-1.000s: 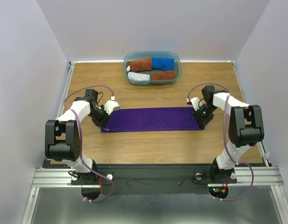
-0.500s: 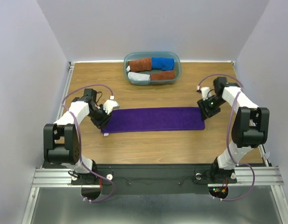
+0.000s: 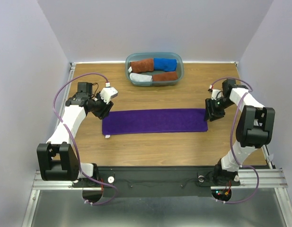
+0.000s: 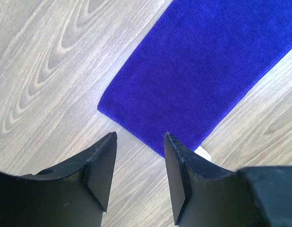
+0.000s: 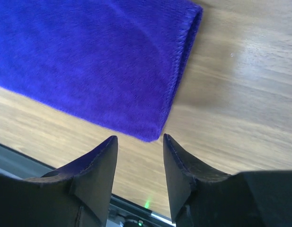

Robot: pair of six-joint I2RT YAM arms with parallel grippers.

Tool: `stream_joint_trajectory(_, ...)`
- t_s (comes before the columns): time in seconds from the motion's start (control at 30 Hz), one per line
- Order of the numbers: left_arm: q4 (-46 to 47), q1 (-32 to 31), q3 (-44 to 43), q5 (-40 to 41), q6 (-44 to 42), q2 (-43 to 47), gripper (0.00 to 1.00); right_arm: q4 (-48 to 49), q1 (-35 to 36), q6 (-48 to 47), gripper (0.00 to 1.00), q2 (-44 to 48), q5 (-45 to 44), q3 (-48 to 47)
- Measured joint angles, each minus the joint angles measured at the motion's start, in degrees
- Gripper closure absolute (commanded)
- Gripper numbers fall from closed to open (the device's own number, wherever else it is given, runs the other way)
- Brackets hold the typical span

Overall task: Roll the towels
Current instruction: Fold the towel

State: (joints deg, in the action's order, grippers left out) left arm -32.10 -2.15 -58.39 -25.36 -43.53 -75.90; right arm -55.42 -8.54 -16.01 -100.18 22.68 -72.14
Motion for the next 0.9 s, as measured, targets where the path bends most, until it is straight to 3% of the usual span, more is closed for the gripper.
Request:
stream_joint_trajectory(0.57,1.25,0.00,0.00,-0.50,1.57,0.00,0.44,7.34,1.33,5.88,0.58,-4.37,-2.25,4.52)
stream_joint_trajectory(0.67,1.53,0.00,-0.02,-0.52,1.64,0.00,0.44,7.72,1.62,6.16,0.64,-4.48,-2.71,4.55)
stream_joint_trajectory(0.87,2.34,0.00,-0.02,-0.46,1.75,0.00,0.43,8.39,1.92,6.58,0.97,-4.87,-2.58,4.55)
stream_joint_trajectory(0.9,2.38,0.00,0.00,-0.46,1.84,0.00,0.39,8.46,2.01,6.47,0.99,-4.87,-2.38,4.52)
